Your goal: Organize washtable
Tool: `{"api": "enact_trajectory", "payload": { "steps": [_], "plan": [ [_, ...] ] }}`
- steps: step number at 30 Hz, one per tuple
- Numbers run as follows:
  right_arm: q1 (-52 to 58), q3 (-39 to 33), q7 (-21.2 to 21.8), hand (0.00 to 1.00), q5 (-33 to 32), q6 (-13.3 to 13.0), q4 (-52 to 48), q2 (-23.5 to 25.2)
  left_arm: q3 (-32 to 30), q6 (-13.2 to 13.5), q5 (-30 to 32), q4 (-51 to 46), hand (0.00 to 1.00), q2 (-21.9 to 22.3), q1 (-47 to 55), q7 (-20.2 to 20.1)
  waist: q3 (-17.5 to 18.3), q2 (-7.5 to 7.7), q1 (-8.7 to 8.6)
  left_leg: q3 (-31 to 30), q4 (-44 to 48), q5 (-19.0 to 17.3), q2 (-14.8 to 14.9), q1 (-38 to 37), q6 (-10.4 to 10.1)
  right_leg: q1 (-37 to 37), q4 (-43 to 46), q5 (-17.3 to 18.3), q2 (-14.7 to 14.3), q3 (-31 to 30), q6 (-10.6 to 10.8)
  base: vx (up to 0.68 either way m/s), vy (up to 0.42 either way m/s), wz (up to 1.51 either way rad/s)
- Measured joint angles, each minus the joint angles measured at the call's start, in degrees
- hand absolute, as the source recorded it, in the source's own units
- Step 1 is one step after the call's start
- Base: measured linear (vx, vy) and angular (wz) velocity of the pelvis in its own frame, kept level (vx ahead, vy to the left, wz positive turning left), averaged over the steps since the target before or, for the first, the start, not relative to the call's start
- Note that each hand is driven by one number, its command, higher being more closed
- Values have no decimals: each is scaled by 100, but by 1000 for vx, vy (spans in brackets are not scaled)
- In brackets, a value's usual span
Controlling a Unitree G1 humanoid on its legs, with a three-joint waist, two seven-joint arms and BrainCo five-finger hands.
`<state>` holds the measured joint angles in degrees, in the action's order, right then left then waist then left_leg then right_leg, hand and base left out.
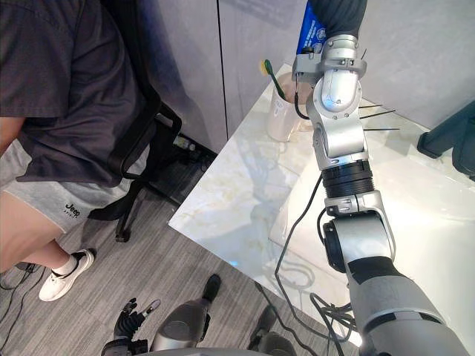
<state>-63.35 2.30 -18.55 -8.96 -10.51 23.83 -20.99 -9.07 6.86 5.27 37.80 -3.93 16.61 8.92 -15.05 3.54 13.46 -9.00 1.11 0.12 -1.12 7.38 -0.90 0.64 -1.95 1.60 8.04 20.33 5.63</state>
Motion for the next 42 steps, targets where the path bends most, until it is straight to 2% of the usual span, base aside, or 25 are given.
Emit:
{"api": "enact_trajectory", "payload": {
  "steps": [8,9,32,37,39,42],
  "plan": [
    [196,99,22,100,60,65,0,48,68,1,0,-1,0,-46,-28,2,-85,0,-1,-5,81,-5,0,35,-6,-20,54,1,2,-2,-1,0,0,0],
    [217,99,22,0,60,69,0,48,69,1,0,-1,0,-46,-28,2,-85,1,-1,-10,83,-5,1,35,-6,-21,62,1,2,-1,-1,0,0,0],
    [1044,65,237,0,66,99,-319,145,214,-16,0,-10,0,-97,-24,2,-72,10,-24,15,77,24,10,-134,-38,121,90,2,4,-20,-2,-11,3,0],
    [1307,43,244,0,66,101,-454,145,224,-30,2,-5,0,-107,-16,-4,-70,12,-51,13,-169,185,28,-224,-50,101,109,1,2,-17,-2,-43,4,2],
    [1376,32,245,0,66,100,-595,145,223,-35,2,-3,0,-112,0,-5,-66,20,-113,21,-306,262,41,-294,-42,101,122,0,1,-20,-3,-21,3,0],
    [1548,-126,232,0,88,96,-1162,145,217,-41,4,5,0,-161,28,-8,-2,106,-180,53,-332,272,45,-317,-40,102,119,0,3,-33,-2,1,3,-1]
  ]
}}
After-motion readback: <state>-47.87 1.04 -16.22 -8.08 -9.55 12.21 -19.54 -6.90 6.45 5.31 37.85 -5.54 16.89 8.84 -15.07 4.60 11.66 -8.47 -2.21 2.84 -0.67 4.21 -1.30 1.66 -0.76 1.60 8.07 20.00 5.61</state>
